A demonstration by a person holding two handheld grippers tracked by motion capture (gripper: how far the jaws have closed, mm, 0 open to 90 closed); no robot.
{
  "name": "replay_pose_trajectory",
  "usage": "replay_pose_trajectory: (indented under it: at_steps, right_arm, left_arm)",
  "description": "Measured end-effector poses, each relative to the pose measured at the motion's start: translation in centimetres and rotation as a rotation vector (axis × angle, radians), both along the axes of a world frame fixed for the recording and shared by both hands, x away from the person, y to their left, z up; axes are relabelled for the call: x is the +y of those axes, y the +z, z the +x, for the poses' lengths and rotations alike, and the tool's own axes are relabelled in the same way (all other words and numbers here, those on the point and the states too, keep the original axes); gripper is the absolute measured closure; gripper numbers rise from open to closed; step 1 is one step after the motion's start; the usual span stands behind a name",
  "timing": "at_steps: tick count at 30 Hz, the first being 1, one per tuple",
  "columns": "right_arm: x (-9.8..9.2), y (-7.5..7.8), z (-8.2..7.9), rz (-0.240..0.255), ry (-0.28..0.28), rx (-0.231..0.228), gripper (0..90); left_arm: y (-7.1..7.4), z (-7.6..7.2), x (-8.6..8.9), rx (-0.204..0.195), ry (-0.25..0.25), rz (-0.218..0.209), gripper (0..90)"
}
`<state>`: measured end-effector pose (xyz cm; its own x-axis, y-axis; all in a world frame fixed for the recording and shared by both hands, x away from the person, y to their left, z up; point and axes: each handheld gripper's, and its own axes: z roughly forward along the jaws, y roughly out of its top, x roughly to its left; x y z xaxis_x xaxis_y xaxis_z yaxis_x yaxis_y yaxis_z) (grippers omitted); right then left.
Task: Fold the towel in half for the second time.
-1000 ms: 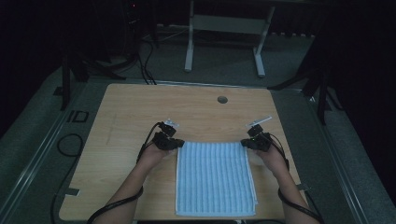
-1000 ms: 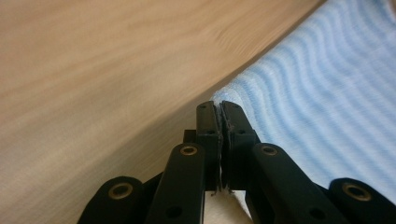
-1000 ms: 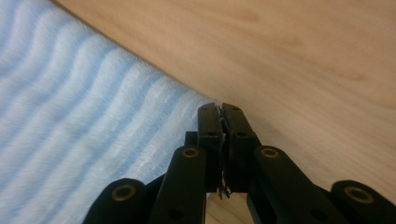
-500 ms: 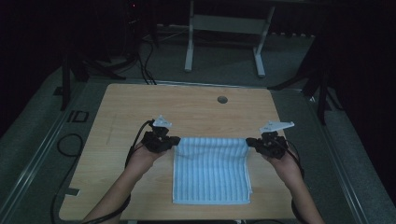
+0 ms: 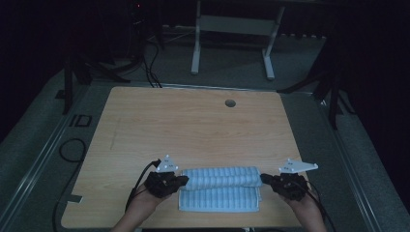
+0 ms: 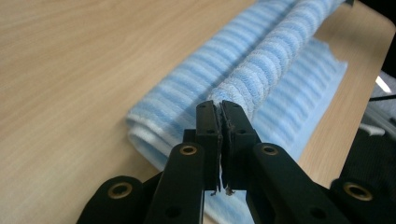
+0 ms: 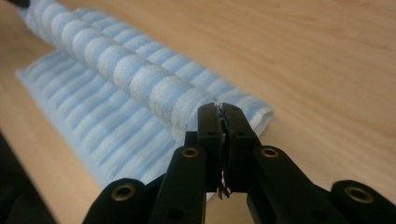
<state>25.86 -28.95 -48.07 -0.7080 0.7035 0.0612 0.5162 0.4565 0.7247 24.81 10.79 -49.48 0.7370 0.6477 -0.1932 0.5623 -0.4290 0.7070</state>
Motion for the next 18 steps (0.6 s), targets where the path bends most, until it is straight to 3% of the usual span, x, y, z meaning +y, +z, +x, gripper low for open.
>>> replay_pose_trajectory:
  at_steps: [1, 4, 6, 8, 10, 13, 18]
  right_arm:
    - [0.1, -0.1, -0.6, -0.003, 0.002, 0.005, 87.0]
    - [0.0, -0.3, -2.0, 0.008, 0.008, 0.008, 82.5]
    - [-0.2, -0.2, -2.7, 0.021, 0.025, 0.033, 70.7]
    - [-0.4, 0.1, -3.0, 0.032, 0.011, 0.016, 69.9]
    - [-0.6, 0.4, -3.0, 0.040, 0.000, 0.004, 69.6]
    - [-0.4, 0.5, -2.4, 0.036, -0.010, -0.001, 67.3]
    - [0.7, -0.7, -1.4, 0.014, 0.006, 0.018, 64.6]
  left_arm:
    - [0.0, -0.3, 0.0, -0.009, 0.008, 0.002, 86.3]
    - [0.1, -0.8, 0.2, 0.022, -0.020, 0.003, 85.8]
    - [0.3, -0.9, 0.4, 0.031, -0.047, 0.009, 77.2]
    - [0.5, -0.8, 0.6, 0.015, -0.048, 0.001, 66.5]
    - [0.6, -0.5, 0.5, 0.013, -0.054, -0.018, 61.3]
    - [0.3, -0.2, -0.2, 0.013, -0.065, -0.011, 56.2]
    - [-1.2, 0.3, -1.5, 0.040, -0.083, 0.006, 52.8]
